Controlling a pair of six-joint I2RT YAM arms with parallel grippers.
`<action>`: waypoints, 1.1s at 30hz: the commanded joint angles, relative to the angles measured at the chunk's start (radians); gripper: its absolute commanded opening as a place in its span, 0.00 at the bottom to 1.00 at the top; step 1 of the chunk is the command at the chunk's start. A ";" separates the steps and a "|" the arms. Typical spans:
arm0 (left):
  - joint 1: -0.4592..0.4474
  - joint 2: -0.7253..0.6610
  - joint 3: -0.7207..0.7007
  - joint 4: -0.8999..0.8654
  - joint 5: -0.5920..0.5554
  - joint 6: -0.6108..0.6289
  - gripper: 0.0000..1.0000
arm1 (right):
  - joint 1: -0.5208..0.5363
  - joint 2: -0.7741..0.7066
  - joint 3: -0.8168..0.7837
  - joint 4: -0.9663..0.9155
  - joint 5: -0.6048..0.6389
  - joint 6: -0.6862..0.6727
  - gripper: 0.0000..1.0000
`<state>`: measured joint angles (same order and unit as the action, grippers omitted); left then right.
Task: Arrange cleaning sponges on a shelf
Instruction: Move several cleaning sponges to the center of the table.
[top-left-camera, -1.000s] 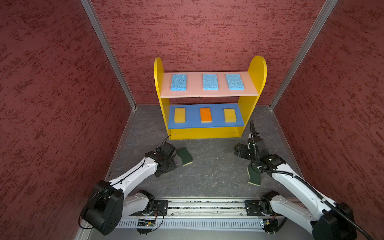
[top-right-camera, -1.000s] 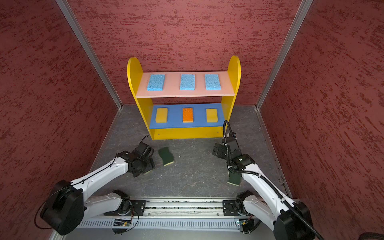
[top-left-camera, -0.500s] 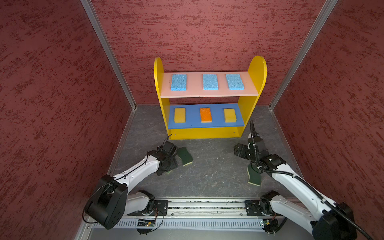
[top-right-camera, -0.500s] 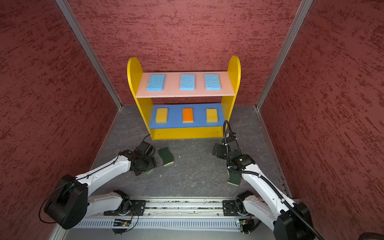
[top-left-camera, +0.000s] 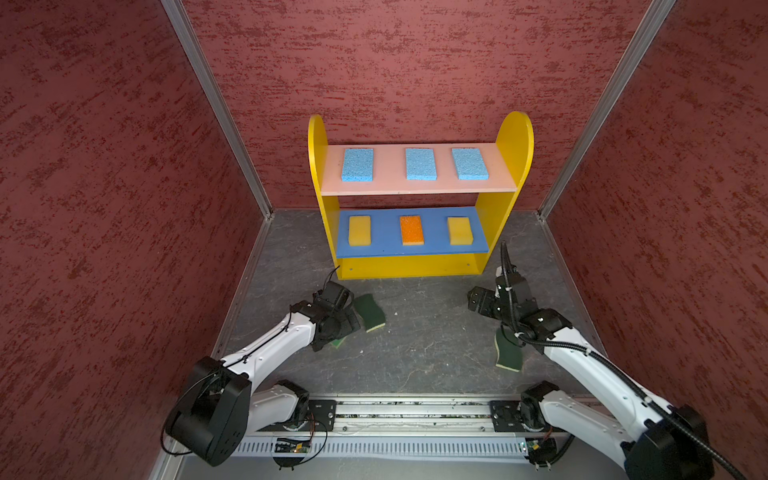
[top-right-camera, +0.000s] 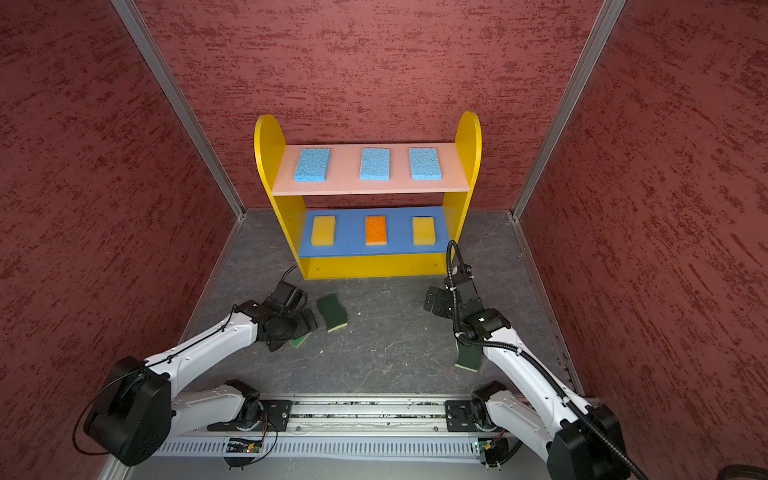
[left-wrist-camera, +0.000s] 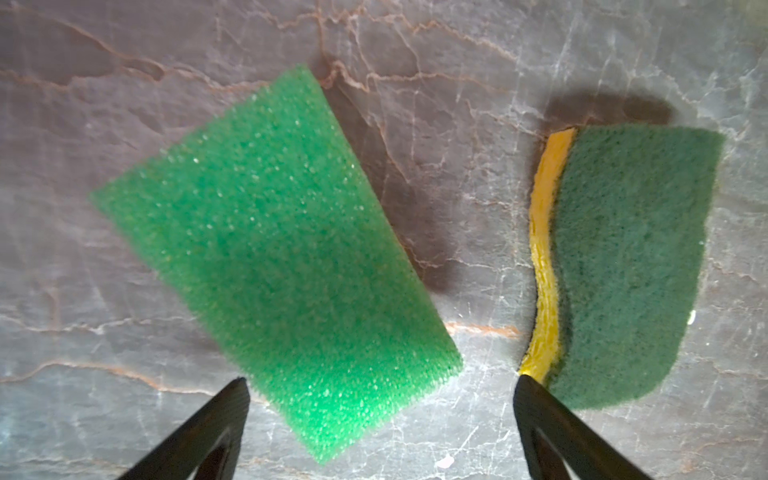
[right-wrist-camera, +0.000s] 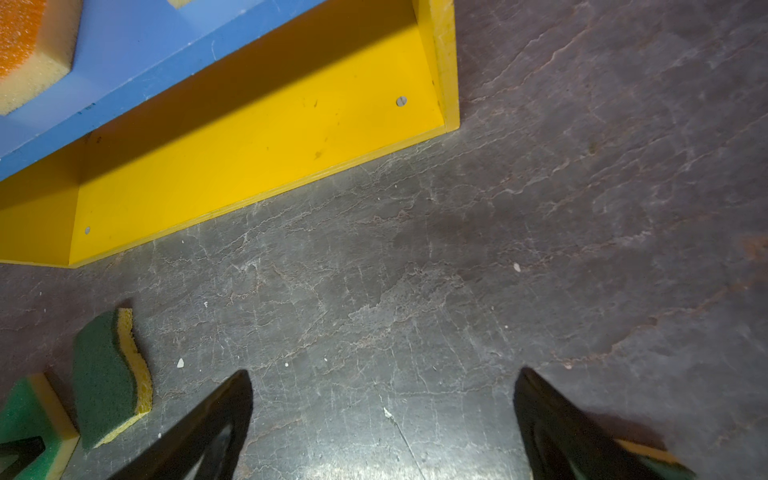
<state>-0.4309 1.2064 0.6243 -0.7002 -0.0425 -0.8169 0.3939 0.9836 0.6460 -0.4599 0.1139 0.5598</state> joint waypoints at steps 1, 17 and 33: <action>0.009 0.015 -0.003 0.008 0.005 -0.050 1.00 | -0.010 -0.016 -0.011 0.029 -0.012 -0.014 0.99; 0.020 0.150 0.066 -0.040 -0.020 -0.178 0.98 | -0.011 -0.020 -0.026 0.061 -0.010 -0.047 0.99; 0.001 0.176 0.045 -0.031 -0.040 -0.138 0.69 | -0.010 0.042 -0.023 0.107 -0.050 -0.053 0.99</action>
<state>-0.4194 1.3830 0.6834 -0.7399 -0.0643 -0.9844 0.3935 1.0153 0.6308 -0.3904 0.0887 0.5171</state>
